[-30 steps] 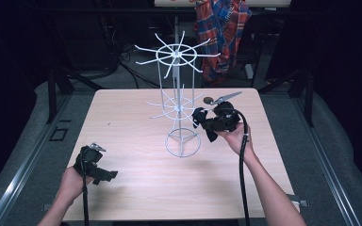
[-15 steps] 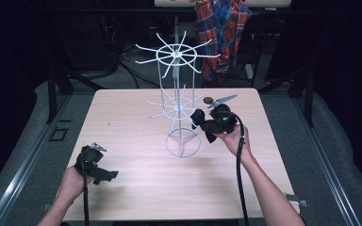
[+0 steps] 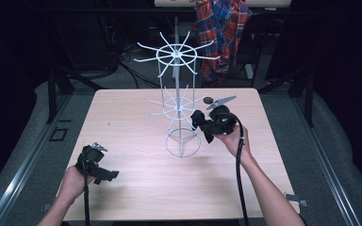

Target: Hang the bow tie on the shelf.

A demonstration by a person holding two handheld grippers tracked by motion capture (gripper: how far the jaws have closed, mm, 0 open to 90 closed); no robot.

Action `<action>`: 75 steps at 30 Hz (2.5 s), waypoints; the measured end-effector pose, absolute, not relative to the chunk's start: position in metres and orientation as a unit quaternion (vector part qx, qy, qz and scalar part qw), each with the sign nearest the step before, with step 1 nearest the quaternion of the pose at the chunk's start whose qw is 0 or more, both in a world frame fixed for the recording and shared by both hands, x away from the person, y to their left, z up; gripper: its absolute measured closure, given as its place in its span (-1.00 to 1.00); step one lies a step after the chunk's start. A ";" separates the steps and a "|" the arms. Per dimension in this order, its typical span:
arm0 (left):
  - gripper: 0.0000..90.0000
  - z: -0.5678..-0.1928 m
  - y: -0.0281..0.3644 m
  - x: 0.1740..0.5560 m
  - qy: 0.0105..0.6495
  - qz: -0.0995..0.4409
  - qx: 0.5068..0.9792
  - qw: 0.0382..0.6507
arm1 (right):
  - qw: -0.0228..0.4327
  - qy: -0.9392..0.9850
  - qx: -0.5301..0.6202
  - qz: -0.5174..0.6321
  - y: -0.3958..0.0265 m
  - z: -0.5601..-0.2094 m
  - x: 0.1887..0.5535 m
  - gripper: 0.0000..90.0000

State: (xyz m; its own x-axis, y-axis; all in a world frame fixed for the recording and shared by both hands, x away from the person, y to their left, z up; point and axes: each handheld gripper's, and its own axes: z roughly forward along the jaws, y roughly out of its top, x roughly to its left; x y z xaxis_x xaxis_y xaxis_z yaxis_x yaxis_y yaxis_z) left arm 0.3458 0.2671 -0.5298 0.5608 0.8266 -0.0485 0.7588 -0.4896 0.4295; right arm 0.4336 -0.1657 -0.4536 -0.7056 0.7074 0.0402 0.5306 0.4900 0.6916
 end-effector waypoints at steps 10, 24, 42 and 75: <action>-1.00 -0.530 0.264 0.347 0.459 0.082 0.860 0.209 | 0.129 0.854 0.357 0.355 -0.165 -0.452 0.429 0.52; -1.00 -0.529 0.262 0.349 0.454 0.080 0.862 0.210 | 0.129 0.849 0.359 0.365 -0.176 -0.444 0.420 0.41; -1.00 -0.529 0.252 0.356 0.442 0.079 0.868 0.213 | 0.137 0.856 0.367 0.338 -0.200 -0.426 0.394 -0.26; -1.00 -0.529 0.243 0.362 0.432 0.077 0.873 0.213 | 0.097 0.865 0.425 0.249 -0.243 -0.474 0.369 -0.91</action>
